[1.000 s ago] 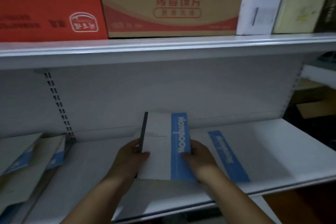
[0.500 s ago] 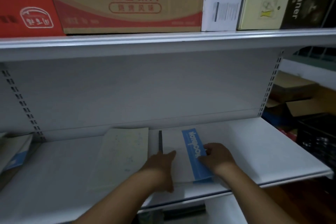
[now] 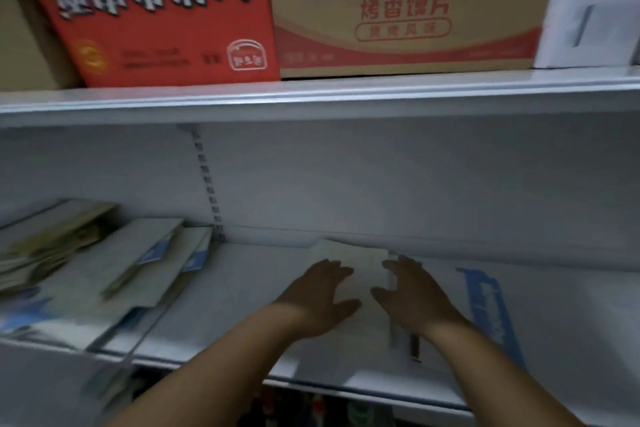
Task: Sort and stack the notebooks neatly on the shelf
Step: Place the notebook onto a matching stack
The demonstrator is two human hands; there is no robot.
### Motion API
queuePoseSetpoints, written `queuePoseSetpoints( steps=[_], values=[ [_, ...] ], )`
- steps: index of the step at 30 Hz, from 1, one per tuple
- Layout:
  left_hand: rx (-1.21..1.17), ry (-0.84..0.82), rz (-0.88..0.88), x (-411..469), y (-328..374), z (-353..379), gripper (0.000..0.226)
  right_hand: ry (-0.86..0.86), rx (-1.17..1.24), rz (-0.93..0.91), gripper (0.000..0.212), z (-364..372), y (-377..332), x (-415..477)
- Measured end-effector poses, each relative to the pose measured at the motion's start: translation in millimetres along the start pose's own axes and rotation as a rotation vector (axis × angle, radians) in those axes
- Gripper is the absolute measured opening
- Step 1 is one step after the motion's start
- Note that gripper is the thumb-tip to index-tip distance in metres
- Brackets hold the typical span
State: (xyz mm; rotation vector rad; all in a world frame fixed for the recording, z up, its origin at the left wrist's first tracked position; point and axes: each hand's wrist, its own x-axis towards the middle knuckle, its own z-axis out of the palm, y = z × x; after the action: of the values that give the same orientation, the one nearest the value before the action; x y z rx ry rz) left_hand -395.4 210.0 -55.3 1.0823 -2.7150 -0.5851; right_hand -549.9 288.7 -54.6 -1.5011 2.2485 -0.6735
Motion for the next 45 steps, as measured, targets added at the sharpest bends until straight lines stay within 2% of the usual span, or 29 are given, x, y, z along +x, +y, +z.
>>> queuePoseSetpoints(
  steps=[5, 9, 12, 14, 17, 19, 21, 22, 25, 29, 31, 33, 39, 45],
  values=[
    [0.081, 0.132, -0.177, -42.2, -102.7, -42.4, 0.063, -0.163, 0.019, -0.161, 0.062, 57.6, -85.6, 17.7],
    [0.072, 0.226, -0.22, -77.7, -164.0, -69.0, 0.055, -0.252, 0.046, -0.216, 0.053, 109.4, -156.0, 26.1],
    [0.049, 0.288, -0.173, -100.4, -214.7, -91.5, 0.044, -0.238, 0.076, -0.239, 0.037, 148.8, -216.0, 34.0],
    [0.001, 0.323, -0.195, -112.6, -252.9, -109.0, 0.05, -0.222, 0.108, -0.248, 0.027, 170.5, -252.8, 43.0],
    [0.006, 0.355, -0.245, -127.6, -306.6, -124.5, 0.071, -0.227, 0.284, -0.149, 0.031, 199.2, -289.6, 58.3],
    [0.054, 0.322, -0.279, -134.1, -327.6, -127.8, 0.086, -0.236, 0.448, -0.048, 0.022, 213.6, -304.3, 63.8],
    [0.14, 0.256, -0.225, -134.1, -341.7, -125.8, 0.085, -0.278, 0.541, 0.053, 0.019, 219.9, -313.1, 65.2],
    [0.179, 0.251, -0.212, -133.2, -345.8, -123.9, 0.074, -0.289, 0.576, 0.101, 0.023, 221.2, -315.7, 66.0],
    [0.257, 0.295, -0.046, -132.2, -334.9, -118.2, 0.038, -0.296, 0.728, 0.225, 0.028, 222.3, -315.0, 70.3],
    [0.144, 0.256, 0.058, -131.8, -315.7, -108.9, 0.028, -0.362, 0.924, 0.29, 0.011, 215.5, -304.9, 67.0],
    [0.068, 0.231, 0.051, -127.6, -308.8, -111.4, 0.036, -0.35, 0.924, 0.234, 0.025, 207.5, -295.8, 64.3],
    [0.102, 0.261, 0.09, -122.6, -301.3, -110.5, 0.049, -0.276, 0.926, 0.196, 0.032, 193.8, -280.0, 59.3],
    [-0.083, 0.294, 0.014, -86.7, -248.0, -92.2, 0.075, -0.009, 1.089, 0.232, 0.035, 122.6, -193.8, 32.8],
    [-0.2, -0.063, 0.01, -32.8, -152.3, -47.1, 0.074, 0.14, 1.1, 0.342, 0.035, 70.1, -100.8, -0.1]
  ],
)
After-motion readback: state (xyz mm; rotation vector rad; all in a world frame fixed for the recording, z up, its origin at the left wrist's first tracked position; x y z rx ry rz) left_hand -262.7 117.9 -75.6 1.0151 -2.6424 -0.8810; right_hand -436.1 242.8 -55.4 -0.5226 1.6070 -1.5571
